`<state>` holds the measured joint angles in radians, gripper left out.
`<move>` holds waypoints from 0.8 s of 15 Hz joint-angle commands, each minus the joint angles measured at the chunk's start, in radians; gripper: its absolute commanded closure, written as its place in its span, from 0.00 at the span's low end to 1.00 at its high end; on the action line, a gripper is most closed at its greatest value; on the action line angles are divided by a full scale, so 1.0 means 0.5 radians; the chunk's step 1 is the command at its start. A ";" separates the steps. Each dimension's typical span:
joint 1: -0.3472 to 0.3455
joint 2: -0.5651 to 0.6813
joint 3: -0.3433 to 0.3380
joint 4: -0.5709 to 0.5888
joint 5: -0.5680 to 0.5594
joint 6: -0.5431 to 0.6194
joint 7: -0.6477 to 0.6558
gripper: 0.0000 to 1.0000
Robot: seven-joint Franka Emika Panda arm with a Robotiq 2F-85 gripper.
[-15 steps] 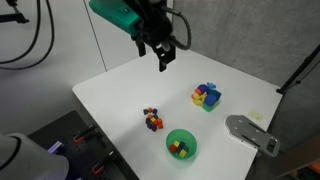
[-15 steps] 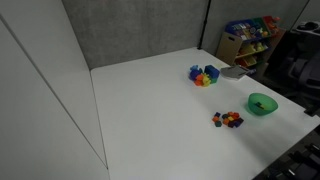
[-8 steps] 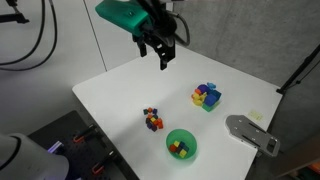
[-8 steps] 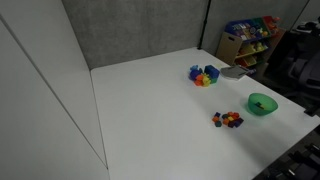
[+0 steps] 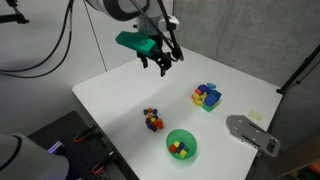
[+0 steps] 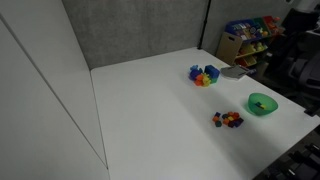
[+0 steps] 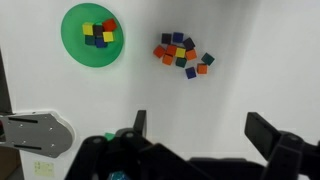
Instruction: Put the blue block into the bowl
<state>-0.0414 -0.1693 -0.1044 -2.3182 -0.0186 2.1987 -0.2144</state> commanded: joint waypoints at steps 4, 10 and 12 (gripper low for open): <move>0.012 0.376 0.064 0.006 0.007 0.387 -0.045 0.00; 0.004 0.393 0.080 -0.016 -0.001 0.385 -0.008 0.00; 0.009 0.480 0.088 -0.007 0.027 0.469 -0.022 0.00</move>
<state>-0.0302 0.0319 -0.0732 -2.3284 -0.0186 2.3972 -0.2189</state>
